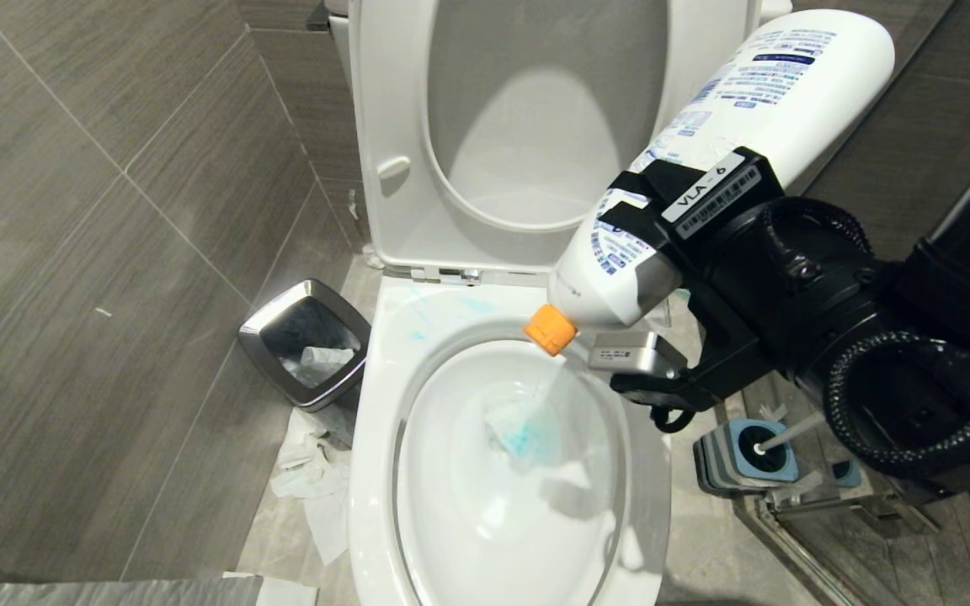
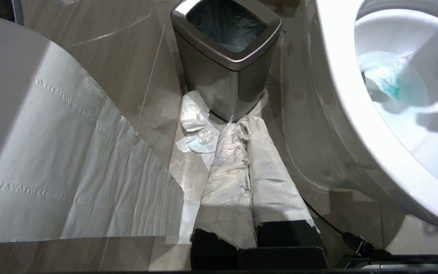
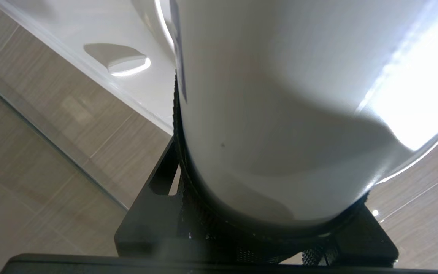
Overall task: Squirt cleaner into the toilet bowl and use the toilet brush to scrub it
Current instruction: Pour in the cleaning agent
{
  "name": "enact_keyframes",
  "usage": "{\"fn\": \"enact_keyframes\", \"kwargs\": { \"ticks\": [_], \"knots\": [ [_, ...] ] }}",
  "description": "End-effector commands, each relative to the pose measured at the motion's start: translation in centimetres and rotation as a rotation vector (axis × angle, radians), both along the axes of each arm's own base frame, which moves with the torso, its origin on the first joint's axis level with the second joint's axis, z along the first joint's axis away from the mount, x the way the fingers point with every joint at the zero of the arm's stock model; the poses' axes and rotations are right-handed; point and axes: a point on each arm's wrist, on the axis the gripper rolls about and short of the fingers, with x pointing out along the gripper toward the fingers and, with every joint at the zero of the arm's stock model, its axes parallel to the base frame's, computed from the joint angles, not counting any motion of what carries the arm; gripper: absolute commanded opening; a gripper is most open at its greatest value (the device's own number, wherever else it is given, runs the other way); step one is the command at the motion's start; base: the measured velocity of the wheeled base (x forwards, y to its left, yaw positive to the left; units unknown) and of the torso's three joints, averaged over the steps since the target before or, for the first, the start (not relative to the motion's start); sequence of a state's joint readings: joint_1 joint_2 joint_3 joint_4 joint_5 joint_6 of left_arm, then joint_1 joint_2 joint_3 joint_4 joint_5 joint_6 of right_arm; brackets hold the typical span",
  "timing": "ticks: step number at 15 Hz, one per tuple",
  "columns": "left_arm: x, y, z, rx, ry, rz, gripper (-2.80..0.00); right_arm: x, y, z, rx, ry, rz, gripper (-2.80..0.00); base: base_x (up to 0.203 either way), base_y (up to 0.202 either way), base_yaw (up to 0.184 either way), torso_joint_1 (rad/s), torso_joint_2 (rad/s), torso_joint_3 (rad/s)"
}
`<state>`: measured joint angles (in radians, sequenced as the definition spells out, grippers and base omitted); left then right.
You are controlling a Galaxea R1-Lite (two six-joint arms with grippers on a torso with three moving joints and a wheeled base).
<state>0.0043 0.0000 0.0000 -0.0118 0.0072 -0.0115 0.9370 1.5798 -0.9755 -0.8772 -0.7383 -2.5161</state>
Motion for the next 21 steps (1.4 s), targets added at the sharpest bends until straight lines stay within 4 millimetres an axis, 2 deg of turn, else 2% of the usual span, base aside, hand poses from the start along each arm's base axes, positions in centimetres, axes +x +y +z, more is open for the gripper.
{"fn": "enact_keyframes", "kwargs": {
  "ticks": [1,4,19,21],
  "knots": [
    [0.06,0.00,-0.21,-0.001,0.007,0.001,-2.80,0.08,0.12,-0.12,-0.006,-0.007,-0.007,-2.80,0.000,0.000,0.000,0.000,0.00,0.000],
    [0.06,0.00,-0.21,-0.001,0.007,0.001,-2.80,0.20,0.26,-0.55,0.004,-0.014,-0.008,-2.80,0.000,0.000,0.000,0.000,0.00,0.000],
    [0.06,0.00,-0.21,-0.001,0.007,0.001,-2.80,0.15,0.16,-0.06,0.027,-0.022,-0.021,-2.80,0.000,0.000,0.000,0.000,0.00,0.000],
    [0.06,0.00,-0.21,-0.001,0.007,0.001,-2.80,0.15,0.16,0.24,0.096,-0.042,-0.012,-2.80,0.000,0.000,0.000,0.000,0.00,0.000]
  ]
}}
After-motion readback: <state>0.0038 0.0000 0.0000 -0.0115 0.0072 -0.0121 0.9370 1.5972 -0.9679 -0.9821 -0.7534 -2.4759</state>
